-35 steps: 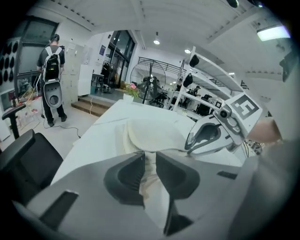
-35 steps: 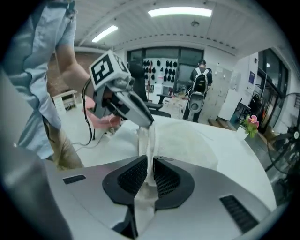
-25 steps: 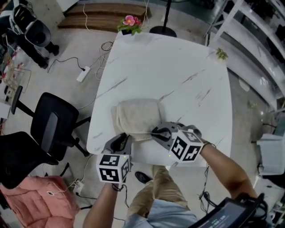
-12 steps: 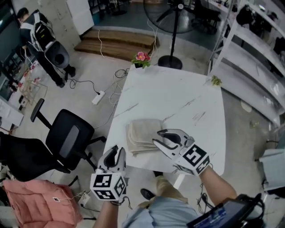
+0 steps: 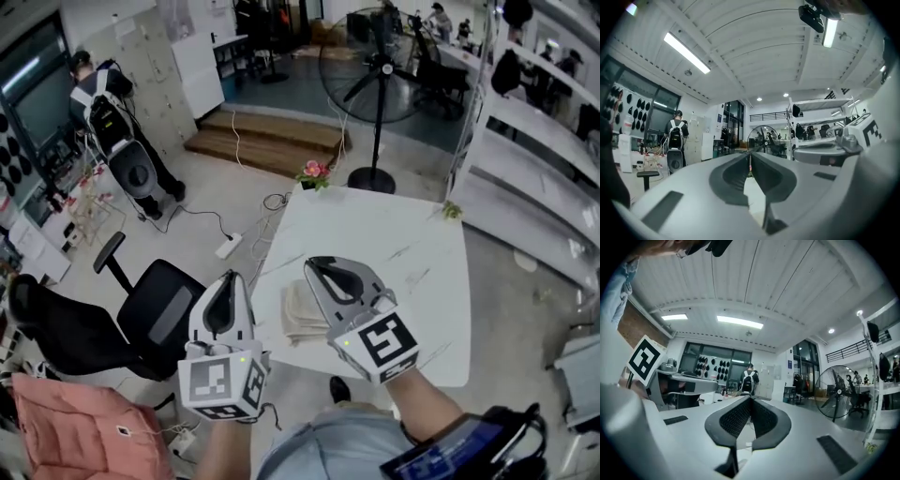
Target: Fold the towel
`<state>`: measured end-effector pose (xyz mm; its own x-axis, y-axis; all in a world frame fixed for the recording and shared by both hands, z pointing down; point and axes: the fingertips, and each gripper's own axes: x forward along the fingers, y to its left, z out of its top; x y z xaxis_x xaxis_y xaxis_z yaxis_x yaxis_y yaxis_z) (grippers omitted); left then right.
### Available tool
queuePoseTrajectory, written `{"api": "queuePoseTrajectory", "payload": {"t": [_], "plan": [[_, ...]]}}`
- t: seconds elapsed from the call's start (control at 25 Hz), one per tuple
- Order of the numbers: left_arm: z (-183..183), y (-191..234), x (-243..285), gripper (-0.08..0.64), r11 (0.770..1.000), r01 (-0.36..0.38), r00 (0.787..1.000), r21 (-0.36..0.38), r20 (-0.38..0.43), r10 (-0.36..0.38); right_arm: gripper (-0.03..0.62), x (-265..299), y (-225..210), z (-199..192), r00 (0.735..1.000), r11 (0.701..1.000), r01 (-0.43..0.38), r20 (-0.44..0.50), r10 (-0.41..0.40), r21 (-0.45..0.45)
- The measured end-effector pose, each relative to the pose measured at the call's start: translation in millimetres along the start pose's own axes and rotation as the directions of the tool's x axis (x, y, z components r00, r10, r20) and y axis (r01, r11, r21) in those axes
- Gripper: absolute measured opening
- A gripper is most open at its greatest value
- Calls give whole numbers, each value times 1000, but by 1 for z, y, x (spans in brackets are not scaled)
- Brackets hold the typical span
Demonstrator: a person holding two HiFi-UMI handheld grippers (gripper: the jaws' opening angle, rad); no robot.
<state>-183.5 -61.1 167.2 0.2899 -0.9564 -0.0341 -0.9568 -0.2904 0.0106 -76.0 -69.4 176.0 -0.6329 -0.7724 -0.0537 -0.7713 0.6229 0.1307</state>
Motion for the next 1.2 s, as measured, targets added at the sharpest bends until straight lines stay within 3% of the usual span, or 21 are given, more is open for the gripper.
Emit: {"api": "queuePoseTrajectory", "payload": {"t": [0.36,1.2], "plan": [[14,0,-11,14,999,-13,999,-29,48,14,12,-1,1,3,999,999,40,5,-40,-15],[19,8,3,14,1000,-4,999,-27,48,5,12,10,4,10,997,998,58,49,-56,-29]]}}
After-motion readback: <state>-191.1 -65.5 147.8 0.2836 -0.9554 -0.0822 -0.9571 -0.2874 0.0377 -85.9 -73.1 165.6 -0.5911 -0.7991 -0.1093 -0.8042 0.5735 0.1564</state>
